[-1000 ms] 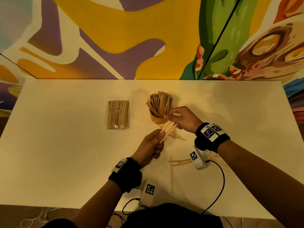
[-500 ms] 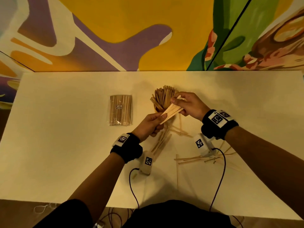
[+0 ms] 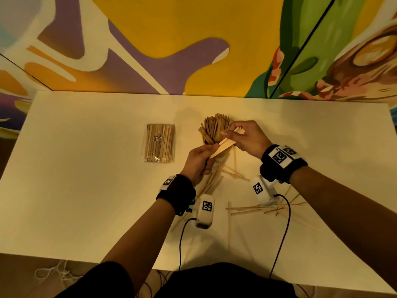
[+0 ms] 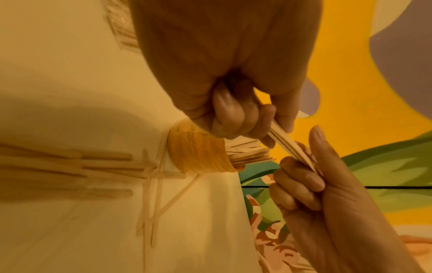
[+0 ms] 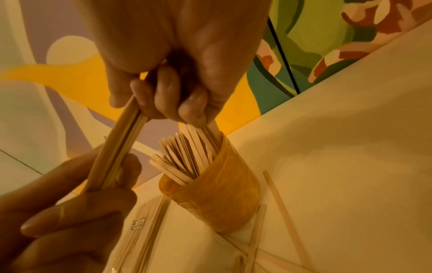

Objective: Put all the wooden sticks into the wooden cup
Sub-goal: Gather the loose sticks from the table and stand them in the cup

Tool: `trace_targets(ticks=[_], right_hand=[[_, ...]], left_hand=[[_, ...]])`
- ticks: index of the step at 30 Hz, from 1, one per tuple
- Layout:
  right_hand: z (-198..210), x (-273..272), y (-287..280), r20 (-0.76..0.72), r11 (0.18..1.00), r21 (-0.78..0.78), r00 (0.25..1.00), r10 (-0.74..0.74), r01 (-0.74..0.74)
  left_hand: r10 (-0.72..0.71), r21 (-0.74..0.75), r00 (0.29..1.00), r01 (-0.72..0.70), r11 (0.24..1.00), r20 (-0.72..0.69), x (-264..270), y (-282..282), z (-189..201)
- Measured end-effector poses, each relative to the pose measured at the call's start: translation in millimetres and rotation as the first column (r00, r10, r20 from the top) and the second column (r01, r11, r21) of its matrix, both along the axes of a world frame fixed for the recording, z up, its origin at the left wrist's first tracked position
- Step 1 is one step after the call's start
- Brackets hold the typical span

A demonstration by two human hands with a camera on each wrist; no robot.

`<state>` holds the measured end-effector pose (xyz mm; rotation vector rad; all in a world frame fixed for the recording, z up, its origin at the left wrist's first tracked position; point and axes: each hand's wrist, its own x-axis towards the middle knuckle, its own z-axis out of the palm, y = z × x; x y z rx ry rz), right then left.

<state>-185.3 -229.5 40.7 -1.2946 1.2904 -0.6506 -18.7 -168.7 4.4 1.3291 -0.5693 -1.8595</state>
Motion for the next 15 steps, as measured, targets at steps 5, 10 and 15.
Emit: trace_targets(ticks=[5,10,15], right_hand=[[0.2,-5.1,-5.1,-0.076,0.994,-0.106,0.997,0.012,-0.02],[12.2,-15.6,-16.7,-0.178,0.979,-0.201,0.984,-0.019,-0.017],[15.6,-22.6,-33.8,-0.371,0.942,-0.321,0.928,-0.026,-0.102]], left_hand=[[0.031,-0.016,1.0,-0.031,0.999,-0.001,-7.4,4.4,4.8],[0.09,-0.011,0.989,-0.089,0.996,0.115,1.4,5.4,5.8],[-0.005,-0.161,0.904,0.082,0.984,0.428,8.2,7.6,-2.4]])
